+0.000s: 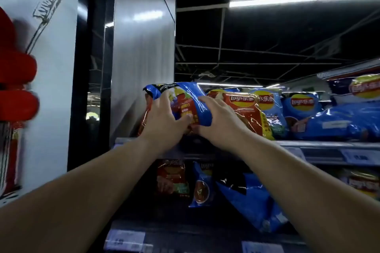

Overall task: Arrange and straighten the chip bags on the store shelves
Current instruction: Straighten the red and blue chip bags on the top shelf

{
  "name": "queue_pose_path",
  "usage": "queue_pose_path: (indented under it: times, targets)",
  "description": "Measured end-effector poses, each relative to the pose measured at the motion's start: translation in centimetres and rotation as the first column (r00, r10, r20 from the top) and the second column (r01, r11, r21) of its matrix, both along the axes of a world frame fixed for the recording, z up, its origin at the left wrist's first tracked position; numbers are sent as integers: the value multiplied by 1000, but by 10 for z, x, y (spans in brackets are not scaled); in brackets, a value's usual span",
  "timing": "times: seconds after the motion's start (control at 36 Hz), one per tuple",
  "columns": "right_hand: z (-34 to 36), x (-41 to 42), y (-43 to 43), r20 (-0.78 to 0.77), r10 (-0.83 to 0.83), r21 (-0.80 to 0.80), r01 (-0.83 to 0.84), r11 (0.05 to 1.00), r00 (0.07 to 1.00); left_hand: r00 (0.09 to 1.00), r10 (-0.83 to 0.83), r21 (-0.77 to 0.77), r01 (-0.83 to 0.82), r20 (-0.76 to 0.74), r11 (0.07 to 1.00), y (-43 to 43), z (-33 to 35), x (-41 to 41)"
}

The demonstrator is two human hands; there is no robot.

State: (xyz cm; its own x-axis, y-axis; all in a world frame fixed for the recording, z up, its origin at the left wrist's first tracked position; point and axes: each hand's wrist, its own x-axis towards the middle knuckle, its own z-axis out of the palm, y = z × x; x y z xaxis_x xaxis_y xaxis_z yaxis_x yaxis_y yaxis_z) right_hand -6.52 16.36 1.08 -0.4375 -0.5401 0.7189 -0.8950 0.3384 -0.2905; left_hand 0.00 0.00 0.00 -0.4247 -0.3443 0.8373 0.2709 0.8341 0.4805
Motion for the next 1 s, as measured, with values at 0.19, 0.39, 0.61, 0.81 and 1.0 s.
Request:
queue_pose_path:
  times: [0.19,0.39,0.61,0.81,1.0]
  targets:
    - [24,2,-62,245,-151,162,113,980,958,994,-105,310,92,24,946,-23,9,-12]
    - [17,-2,-90,62,-396,85,391,917,916,943,-332,430,297,5,852,-43,11,-14]
    - [14,-5,-84,-9,-388,-116,385,916,922,901,-433,463,387,-8,797,-78,11,-2]
    - [14,-1,-79,103,-72,-492,113,863,992,856,-516,495,434,33,752,-99,15,16]
    - [18,22,-74,262,675,-791,-247,560,690,714,-691,473,649,-110,596,-95,28,43]
